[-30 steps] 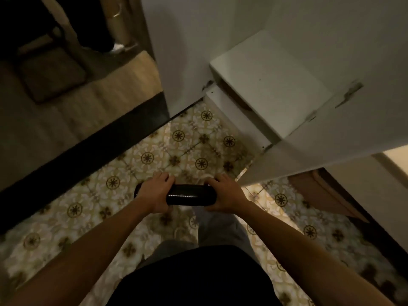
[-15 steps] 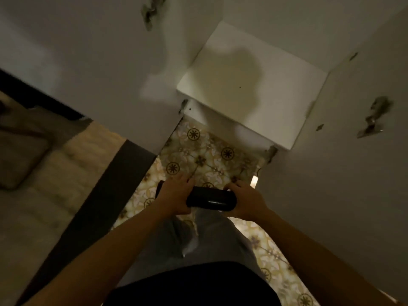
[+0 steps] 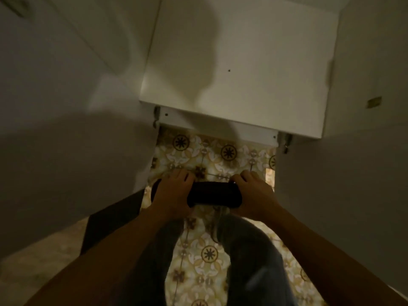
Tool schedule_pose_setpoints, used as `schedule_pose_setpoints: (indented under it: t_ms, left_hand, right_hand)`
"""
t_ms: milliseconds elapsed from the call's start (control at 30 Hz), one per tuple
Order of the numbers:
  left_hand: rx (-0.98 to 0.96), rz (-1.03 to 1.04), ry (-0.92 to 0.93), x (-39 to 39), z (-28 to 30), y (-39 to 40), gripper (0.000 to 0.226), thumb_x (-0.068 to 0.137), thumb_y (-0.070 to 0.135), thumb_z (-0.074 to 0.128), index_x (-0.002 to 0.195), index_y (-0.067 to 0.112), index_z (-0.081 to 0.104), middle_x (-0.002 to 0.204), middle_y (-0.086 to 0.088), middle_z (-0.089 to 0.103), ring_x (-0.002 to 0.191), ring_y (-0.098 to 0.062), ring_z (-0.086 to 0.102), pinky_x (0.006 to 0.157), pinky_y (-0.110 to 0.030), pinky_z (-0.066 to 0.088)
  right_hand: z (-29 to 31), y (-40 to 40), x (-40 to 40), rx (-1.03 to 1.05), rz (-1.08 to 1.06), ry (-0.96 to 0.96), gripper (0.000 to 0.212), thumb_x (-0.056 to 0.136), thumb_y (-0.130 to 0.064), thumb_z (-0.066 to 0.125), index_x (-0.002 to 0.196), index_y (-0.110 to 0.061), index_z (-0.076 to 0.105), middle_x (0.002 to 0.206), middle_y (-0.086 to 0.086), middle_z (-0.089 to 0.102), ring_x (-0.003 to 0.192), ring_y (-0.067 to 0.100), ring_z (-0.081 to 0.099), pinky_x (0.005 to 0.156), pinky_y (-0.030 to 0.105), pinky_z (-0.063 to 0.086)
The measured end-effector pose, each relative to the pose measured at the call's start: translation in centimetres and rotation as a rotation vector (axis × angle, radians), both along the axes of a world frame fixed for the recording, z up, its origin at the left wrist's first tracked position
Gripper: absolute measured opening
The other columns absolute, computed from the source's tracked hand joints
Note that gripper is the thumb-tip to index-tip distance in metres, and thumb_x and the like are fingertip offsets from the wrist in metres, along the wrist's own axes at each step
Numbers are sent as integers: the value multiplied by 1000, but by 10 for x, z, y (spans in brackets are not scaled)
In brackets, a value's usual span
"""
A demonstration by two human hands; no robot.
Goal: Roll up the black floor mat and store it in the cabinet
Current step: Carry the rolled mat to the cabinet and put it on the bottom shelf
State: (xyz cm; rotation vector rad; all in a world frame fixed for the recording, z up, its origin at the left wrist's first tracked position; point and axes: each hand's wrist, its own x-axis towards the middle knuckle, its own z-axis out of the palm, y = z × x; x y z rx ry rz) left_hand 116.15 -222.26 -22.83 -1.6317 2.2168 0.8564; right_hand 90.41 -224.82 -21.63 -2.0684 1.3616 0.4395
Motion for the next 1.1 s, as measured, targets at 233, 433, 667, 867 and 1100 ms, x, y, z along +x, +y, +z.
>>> schedule_pose_setpoints:
  t_ms: [233, 433, 667, 867, 1100]
  left_hand:
    - [-121, -166, -52, 38, -175, -74, 78, 59, 60, 75, 120, 17, 53, 114, -5, 54, 103, -27, 54, 76, -40, 45]
    - [-235, -118, 44, 33, -295, -146, 81, 58, 55, 77, 125, 17, 53, 119, -4, 55, 105, -27, 55, 65, -31, 40]
    - [-426, -204, 89, 36, -370, -198, 75, 52, 64, 69, 108, 15, 59, 101, -4, 61, 88, -24, 58, 67, -30, 44]
    - [-446, -196, -25, 65, -393, -234, 75, 50, 81, 55, 100, 25, 57, 93, 4, 59, 83, -18, 60, 64, -26, 31]
    - [-383, -204, -110, 98, -398, -284, 79, 45, 81, 58, 106, 33, 44, 97, 8, 59, 82, -17, 61, 62, -29, 42]
  right_hand:
    - [-170, -59, 30, -41, 35, 0, 74, 63, -60, 75, 124, -32, 47, 122, -4, 51, 109, 21, 50, 74, 31, 45]
    - [-287, -121, 23, -272, 116, -44, 70, 65, -52, 80, 118, -11, 62, 108, 12, 60, 95, 35, 58, 67, 40, 52]
    - [-367, -179, 21, -387, 191, -35, 80, 61, -74, 56, 121, -22, 56, 110, 5, 62, 98, 29, 61, 68, 37, 52]
    - [-393, -228, 44, -391, 276, -108, 76, 64, -73, 62, 124, -34, 36, 107, -9, 56, 94, 19, 60, 68, 29, 41]
    - [-403, -265, 76, -354, 272, -261, 69, 76, -60, 74, 124, -32, 32, 101, -6, 63, 77, 16, 64, 64, 30, 49]
